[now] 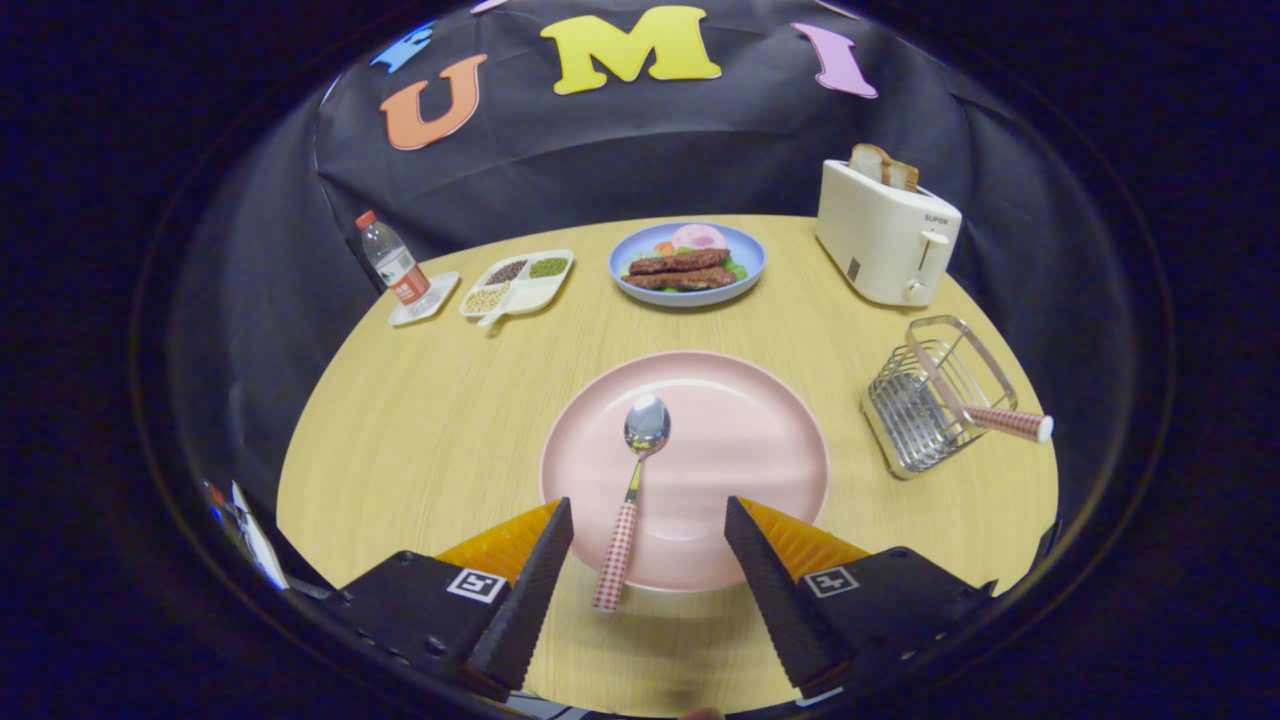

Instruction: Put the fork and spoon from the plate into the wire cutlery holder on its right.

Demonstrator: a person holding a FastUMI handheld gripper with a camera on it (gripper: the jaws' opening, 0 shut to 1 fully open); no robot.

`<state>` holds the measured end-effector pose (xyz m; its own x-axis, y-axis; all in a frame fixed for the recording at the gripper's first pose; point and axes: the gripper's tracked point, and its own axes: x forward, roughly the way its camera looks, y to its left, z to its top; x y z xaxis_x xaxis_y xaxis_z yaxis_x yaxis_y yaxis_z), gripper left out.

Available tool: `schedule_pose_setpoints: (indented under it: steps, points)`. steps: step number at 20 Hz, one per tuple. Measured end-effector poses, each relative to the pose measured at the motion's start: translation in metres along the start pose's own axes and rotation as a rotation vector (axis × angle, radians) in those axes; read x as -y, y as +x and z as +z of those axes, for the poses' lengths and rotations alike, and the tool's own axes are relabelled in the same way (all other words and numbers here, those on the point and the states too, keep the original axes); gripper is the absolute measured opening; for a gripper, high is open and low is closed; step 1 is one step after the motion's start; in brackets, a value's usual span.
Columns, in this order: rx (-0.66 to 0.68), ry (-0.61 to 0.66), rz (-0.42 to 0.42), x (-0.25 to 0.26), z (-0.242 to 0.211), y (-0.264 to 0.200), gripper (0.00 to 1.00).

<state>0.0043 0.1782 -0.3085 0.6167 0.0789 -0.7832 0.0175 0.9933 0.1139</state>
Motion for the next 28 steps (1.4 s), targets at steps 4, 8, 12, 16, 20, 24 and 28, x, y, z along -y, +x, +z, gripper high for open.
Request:
schedule_pose_setpoints:
  steps: [4,8,12,16,20,24,28]
  points:
    - [-0.040,-0.007,-0.021,-0.010,-0.019,0.019,0.73]
    - [-0.067,-0.008,-0.048,-0.006,-0.026,0.035,0.45]
    - [-0.096,0.032,-0.068,-0.001,-0.026,0.038,0.20]
    - [-0.141,0.037,-0.077,0.006,-0.024,0.039,0.01]
    - [-0.203,0.043,-0.059,0.011,-0.016,0.019,0.01]
    - [-0.246,0.029,-0.017,0.016,0.004,-0.023,0.01]
    - [-0.279,0.025,0.008,0.044,0.044,-0.080,0.01]
